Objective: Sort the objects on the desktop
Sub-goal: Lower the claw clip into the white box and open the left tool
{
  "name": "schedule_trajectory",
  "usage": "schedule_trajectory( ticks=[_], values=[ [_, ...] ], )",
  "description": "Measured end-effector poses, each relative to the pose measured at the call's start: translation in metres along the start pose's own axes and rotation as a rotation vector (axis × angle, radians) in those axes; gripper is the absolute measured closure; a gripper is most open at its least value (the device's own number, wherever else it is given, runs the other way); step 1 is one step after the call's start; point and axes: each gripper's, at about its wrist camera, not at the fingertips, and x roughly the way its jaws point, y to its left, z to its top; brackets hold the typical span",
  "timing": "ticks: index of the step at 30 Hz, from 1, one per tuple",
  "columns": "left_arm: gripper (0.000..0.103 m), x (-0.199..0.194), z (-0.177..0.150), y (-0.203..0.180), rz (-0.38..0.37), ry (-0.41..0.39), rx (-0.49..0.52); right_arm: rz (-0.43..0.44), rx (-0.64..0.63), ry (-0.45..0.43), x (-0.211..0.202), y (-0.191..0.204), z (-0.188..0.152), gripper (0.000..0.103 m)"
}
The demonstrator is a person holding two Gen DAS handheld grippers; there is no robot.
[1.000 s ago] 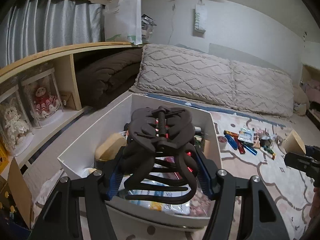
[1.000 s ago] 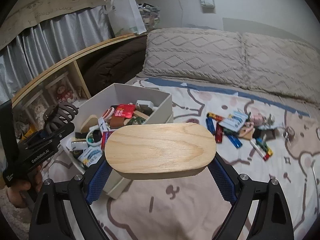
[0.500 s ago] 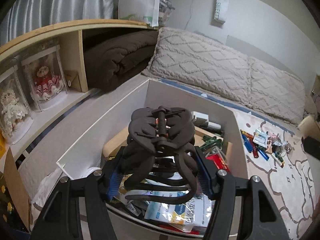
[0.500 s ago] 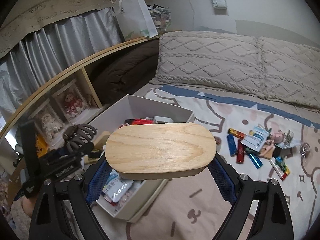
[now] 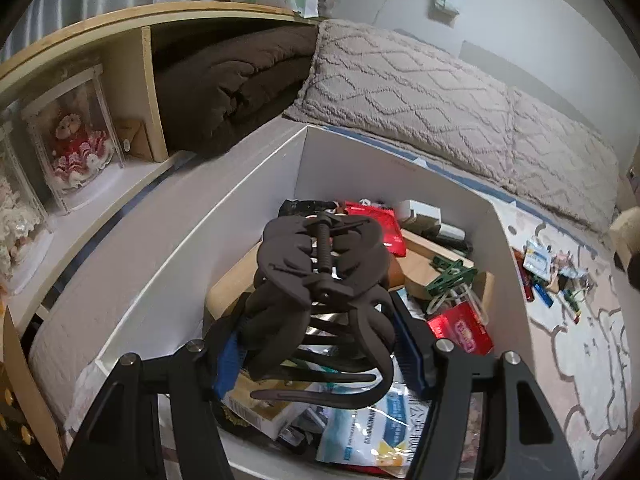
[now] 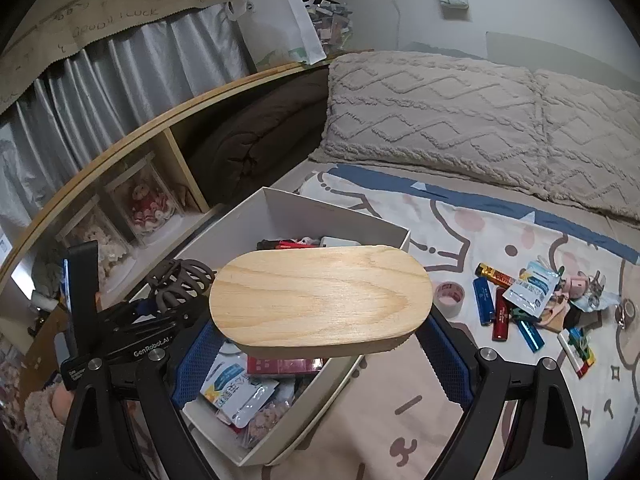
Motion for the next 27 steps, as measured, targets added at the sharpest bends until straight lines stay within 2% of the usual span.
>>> schedule_trajectory(
  ticks=[7,9,11,12,20,27],
  values=[
    [0.037,0.012,-0.004,0.008,0.037,0.024,-0.015,0.016,-0.008,0.034,0.011,0.001,0.018,0.010],
    [0.031,0.012,-0.005,0.007,0.046,0.017,0.002,0.016,-0.019,0.037,0.013,0.004,0.024,0.010],
    [0.019,0.010,-0.005,0.004,0.067,0.004,0.023,0.023,-0.020,0.046,0.016,0.007,0.029,0.010],
    [0.017,0.008,-0.005,0.004,0.075,-0.003,0.024,0.026,-0.020,0.050,0.018,0.008,0.030,0.010],
    [0.017,-0.007,-0.009,0.007,0.045,-0.041,0.011,0.035,-0.043,0.097,0.041,0.021,0.034,0.010],
    [0.017,-0.020,-0.012,0.005,0.036,-0.085,0.011,0.058,-0.086,0.165,0.081,0.040,0.043,0.010]
  ],
)
